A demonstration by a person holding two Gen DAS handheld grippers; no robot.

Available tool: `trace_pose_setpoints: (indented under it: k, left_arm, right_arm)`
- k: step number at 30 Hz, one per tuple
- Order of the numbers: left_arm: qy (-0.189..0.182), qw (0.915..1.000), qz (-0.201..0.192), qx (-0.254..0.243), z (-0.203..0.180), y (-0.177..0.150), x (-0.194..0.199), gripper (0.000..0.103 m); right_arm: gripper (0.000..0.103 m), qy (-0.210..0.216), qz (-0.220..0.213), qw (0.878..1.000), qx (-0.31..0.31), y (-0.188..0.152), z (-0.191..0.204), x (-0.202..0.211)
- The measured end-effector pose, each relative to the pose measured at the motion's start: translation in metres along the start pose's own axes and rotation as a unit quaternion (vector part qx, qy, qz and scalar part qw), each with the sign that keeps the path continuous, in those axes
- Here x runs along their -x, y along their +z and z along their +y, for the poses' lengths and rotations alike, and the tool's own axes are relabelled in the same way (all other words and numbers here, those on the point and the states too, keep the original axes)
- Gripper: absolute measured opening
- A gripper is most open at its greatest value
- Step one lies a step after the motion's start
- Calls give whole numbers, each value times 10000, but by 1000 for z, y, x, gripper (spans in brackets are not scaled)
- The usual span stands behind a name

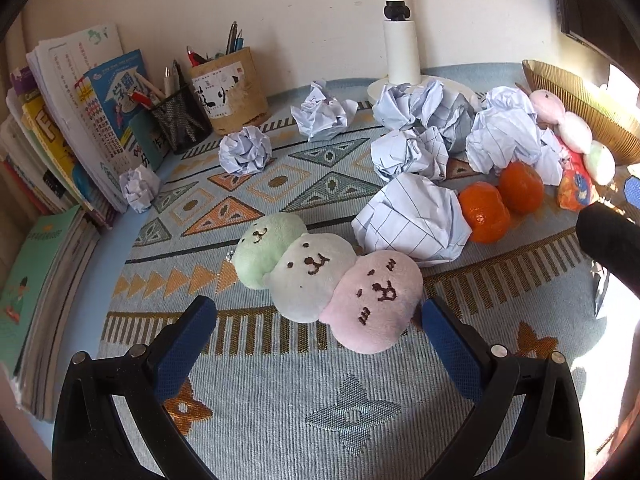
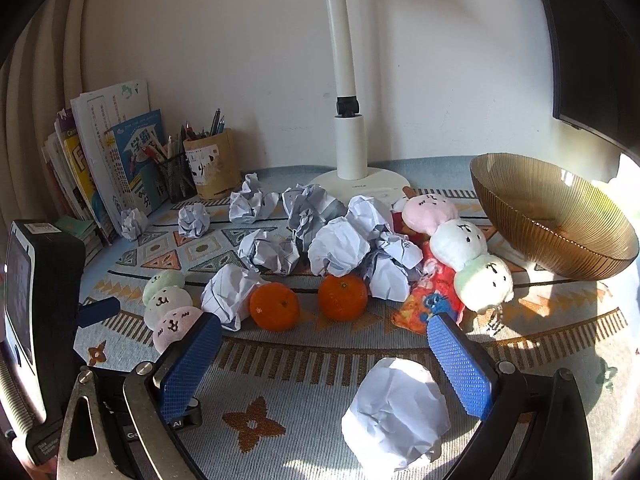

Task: Organize objects
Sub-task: 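Grasp the stacked plush toy with the left gripper while the right grasps an orange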

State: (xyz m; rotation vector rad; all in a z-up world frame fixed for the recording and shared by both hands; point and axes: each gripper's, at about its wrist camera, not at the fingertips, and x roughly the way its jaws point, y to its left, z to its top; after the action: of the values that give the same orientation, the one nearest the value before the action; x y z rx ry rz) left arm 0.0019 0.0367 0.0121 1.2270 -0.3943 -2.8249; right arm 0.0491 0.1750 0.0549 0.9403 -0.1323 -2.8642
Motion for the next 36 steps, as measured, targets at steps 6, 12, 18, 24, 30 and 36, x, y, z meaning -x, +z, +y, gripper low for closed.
trace_pose_setpoints:
  k: [6,12,18,24,30,36]
  left_arm:
    - [-82,9994,-13,323,22,-1,6,100]
    - [-446,9938,249,989,77,-20,3,99]
    - [-2010,9642,293,1702,98,-21,2,99]
    - [-1662,9638,683,1971,77,3,-26,92]
    - [-1203,9761,602,1706,64,3,-21,52]
    - [-1466,9752,298,1632,63,4,9,52]
  right_arm:
    - [81,427,455,9978,214,3,11,-14]
    - [76,421,1110,9917,494,3,29,-44]
    - [70,283,1345,9861,930,11,37,-72]
    - [42,261,1309,9848,1113,9,40,-78]
    - [38,428,1105,9872,1065,7,37,-60]
    - [34,439,1169,9889,809,-4,23,-32]
